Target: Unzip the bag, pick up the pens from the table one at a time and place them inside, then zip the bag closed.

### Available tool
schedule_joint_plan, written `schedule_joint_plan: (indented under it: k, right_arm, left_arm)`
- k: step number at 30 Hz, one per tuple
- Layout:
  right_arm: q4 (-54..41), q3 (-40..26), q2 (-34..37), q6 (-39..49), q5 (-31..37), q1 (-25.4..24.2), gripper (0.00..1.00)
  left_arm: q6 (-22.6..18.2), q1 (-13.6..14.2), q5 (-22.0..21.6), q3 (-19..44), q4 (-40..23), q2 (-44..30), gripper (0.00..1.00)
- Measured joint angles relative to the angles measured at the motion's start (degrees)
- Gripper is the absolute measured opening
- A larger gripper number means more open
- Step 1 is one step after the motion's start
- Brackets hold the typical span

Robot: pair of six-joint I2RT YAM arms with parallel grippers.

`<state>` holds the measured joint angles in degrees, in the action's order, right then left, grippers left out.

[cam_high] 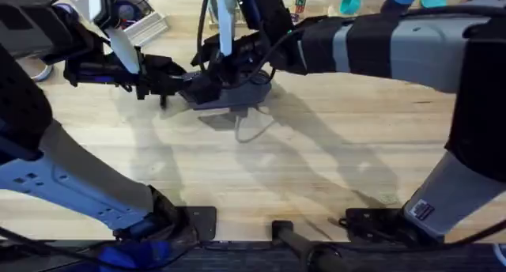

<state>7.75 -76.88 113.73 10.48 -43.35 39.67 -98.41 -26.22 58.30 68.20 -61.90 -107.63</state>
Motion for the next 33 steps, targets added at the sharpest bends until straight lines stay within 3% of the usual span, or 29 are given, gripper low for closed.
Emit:
schedule_joint_plan:
  k: [5,9,10,27,33]
  right_arm:
    - [0.00,0.00,0.00,0.00,0.02,-0.65,0.996]
    - [0.00,0.00,0.00,0.00,0.00,-0.75,0.996]
    - [0.00,0.00,0.00,0.00,0.00,-0.80,0.996]
    - [-0.46,-0.13,-2.40,-1.55,3.56,-4.16,0.996]
    - [-3.08,-2.30,-4.08,-1.94,6.65,-5.06,0.996]
  left_arm:
    - [0.24,0.00,-0.04,0.00,0.43,0.00,0.375]
    - [0.42,0.00,-0.03,0.00,0.60,0.00,0.950]
    - [0.41,0.00,-0.02,0.00,0.55,0.01,0.981]
    - [0.42,-0.13,-0.04,0.17,2.24,0.02,0.993]
    - [1.73,-1.89,-0.04,4.02,-3.05,0.00,0.993]
